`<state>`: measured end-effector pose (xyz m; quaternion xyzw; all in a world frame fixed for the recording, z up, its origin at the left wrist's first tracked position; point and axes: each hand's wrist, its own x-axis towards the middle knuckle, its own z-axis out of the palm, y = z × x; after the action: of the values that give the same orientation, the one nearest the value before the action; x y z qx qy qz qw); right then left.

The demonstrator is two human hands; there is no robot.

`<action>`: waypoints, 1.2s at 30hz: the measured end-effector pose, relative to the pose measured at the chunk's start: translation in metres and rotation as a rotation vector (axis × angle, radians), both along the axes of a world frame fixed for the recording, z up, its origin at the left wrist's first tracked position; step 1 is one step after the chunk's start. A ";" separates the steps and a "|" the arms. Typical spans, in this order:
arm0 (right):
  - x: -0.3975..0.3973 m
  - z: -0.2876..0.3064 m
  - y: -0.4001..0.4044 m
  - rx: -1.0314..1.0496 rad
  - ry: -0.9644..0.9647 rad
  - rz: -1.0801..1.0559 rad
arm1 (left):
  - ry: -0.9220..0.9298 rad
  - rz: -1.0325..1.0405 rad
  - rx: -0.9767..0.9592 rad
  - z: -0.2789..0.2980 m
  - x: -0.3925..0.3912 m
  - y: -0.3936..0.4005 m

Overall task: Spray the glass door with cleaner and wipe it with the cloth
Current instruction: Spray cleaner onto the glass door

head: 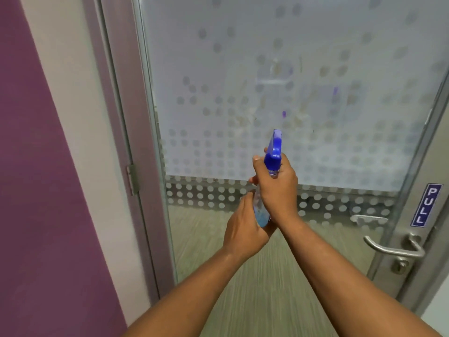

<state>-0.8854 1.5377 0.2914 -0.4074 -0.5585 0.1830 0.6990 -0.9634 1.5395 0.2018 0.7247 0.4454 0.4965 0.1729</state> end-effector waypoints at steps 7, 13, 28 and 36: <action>0.003 0.010 0.025 -0.004 -0.059 -0.123 | 0.033 -0.125 -0.012 0.008 -0.002 0.032; 0.012 0.033 0.028 -0.015 0.045 -0.094 | 0.337 -0.229 0.052 0.030 -0.043 0.064; -0.001 0.106 0.036 0.046 -0.032 -0.173 | 0.184 -0.408 -0.041 0.079 -0.028 0.074; -0.011 0.107 0.032 0.051 -0.027 -0.186 | -0.040 -0.413 -0.095 0.068 -0.039 0.066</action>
<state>-0.8960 1.5701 0.3982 -0.4420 -0.5322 0.0975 0.7155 -1.0025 1.6058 0.2694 0.7815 0.3068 0.4435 0.3137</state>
